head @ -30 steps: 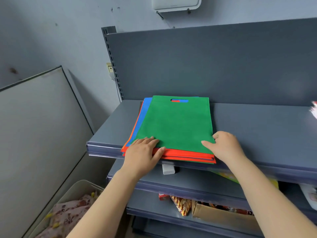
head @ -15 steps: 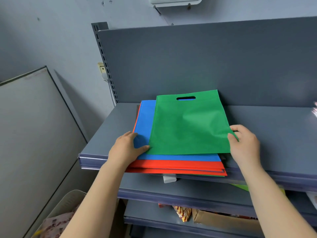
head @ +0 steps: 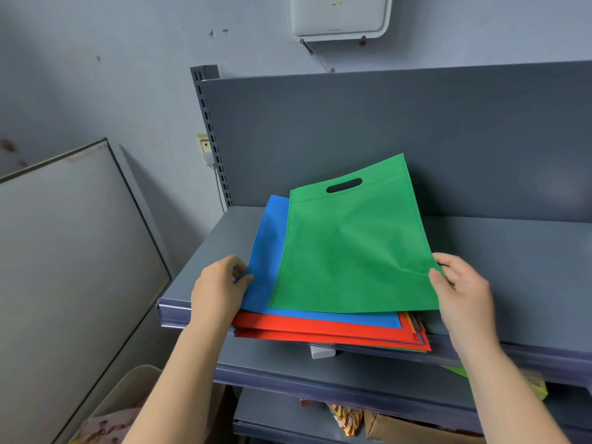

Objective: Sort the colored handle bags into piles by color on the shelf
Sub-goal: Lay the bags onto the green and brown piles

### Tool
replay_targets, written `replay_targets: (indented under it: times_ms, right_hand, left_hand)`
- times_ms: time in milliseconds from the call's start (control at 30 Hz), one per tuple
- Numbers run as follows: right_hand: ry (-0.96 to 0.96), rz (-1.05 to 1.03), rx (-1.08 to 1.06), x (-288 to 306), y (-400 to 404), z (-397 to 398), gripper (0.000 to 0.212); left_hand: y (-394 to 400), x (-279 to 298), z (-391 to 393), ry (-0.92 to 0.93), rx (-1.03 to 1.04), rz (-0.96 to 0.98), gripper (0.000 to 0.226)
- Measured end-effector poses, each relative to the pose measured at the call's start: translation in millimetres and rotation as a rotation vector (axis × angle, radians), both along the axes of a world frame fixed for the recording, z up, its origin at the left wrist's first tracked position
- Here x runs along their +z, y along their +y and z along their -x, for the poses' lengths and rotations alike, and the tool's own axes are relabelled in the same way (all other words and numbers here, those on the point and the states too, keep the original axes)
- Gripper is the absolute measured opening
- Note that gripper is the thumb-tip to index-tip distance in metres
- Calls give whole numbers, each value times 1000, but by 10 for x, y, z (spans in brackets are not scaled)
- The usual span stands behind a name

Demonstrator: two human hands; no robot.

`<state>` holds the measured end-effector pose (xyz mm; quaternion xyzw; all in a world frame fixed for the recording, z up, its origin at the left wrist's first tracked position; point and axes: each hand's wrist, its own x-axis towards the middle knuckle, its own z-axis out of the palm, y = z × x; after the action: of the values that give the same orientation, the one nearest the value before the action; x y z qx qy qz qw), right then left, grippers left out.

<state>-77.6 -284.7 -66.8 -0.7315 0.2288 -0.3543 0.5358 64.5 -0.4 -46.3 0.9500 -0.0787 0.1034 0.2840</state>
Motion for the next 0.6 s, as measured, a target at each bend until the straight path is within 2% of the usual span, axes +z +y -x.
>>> replay_targets:
  times_ms: [133, 300, 467, 600]
  right_hand:
    - [-83, -150, 75, 43, 73, 123, 38]
    - [-170, -372, 210, 83, 188, 245, 39]
    - [-219, -593, 369, 139, 363, 361, 37]
    - [-221, -698, 426, 134, 463, 427, 39]
  left_hand:
    - [63, 57, 201, -127, 3, 242, 9]
    - [161, 131, 571, -210, 126, 563, 12]
    - [366, 124, 990, -337, 237, 699, 11]
    - [498, 186, 1275, -429, 237, 833, 20]
